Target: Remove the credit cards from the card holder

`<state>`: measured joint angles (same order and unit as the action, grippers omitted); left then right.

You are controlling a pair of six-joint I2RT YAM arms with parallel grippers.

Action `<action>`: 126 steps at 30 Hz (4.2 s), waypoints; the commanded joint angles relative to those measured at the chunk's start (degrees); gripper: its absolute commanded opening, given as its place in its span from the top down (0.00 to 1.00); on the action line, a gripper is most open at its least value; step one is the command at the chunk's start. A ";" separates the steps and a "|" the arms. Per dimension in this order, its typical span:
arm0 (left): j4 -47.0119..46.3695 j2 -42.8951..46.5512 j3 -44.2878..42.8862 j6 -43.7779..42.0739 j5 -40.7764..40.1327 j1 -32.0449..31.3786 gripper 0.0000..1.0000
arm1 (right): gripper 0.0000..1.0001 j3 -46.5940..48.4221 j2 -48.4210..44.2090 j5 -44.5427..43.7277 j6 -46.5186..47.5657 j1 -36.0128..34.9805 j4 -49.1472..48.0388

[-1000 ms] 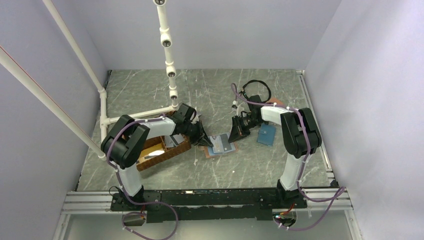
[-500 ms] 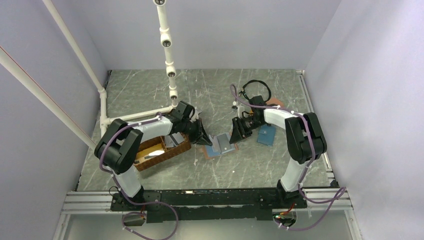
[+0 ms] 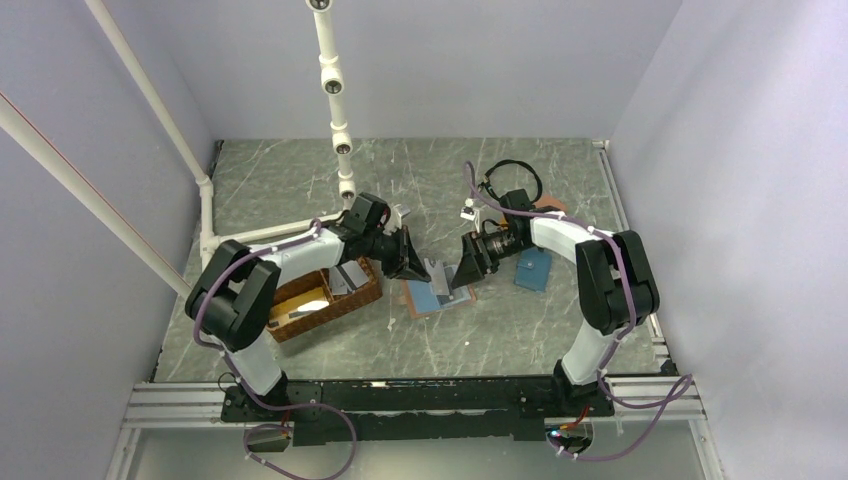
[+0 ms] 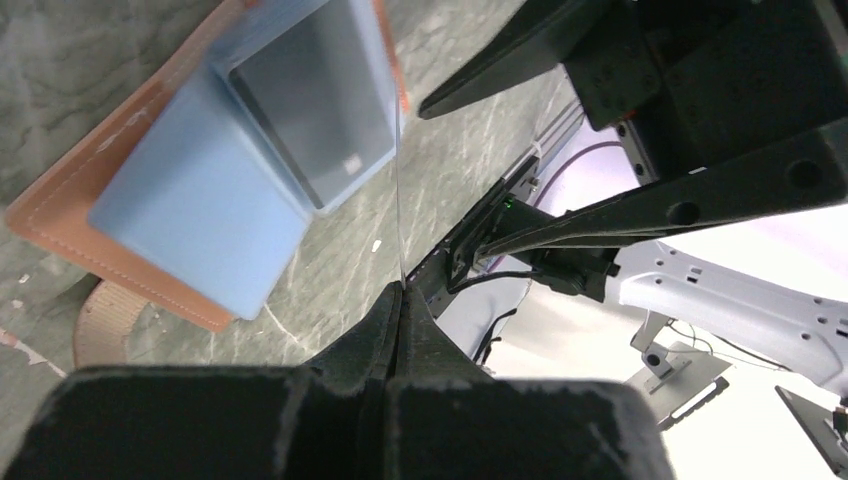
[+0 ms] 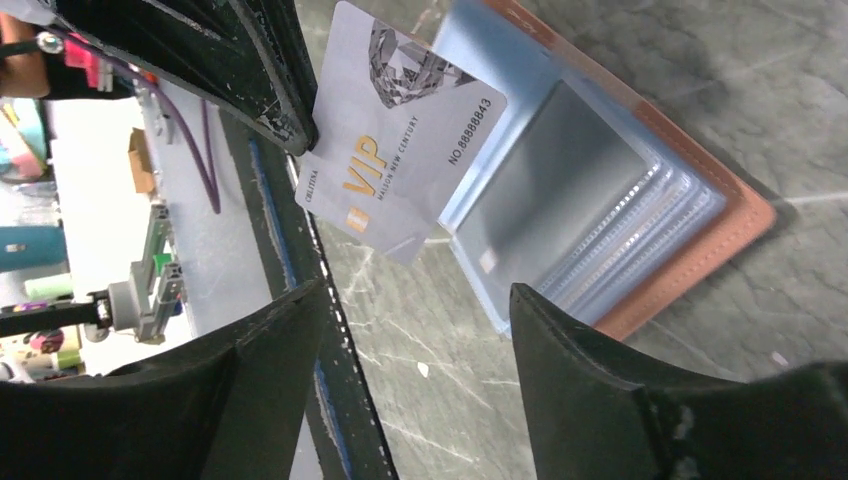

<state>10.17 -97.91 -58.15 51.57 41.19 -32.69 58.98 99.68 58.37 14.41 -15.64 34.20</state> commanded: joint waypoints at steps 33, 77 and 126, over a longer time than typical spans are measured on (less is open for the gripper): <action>-26.69 11.05 3.79 8.10 -0.10 -0.01 0.00 | 1.00 -1.62 -2.16 32.20 -20.55 1.69 -17.32; -58.55 -1.78 6.08 25.95 7.68 -0.89 0.71 | 1.00 0.61 -1.55 35.60 -14.94 0.46 -12.78; 14.53 17.88 2.73 -20.86 -8.11 31.19 0.94 | 0.00 6.84 -4.20 13.30 16.81 1.27 14.84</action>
<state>25.96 -77.78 -52.51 32.38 33.08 -1.69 65.95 98.13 71.85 30.39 -14.70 50.30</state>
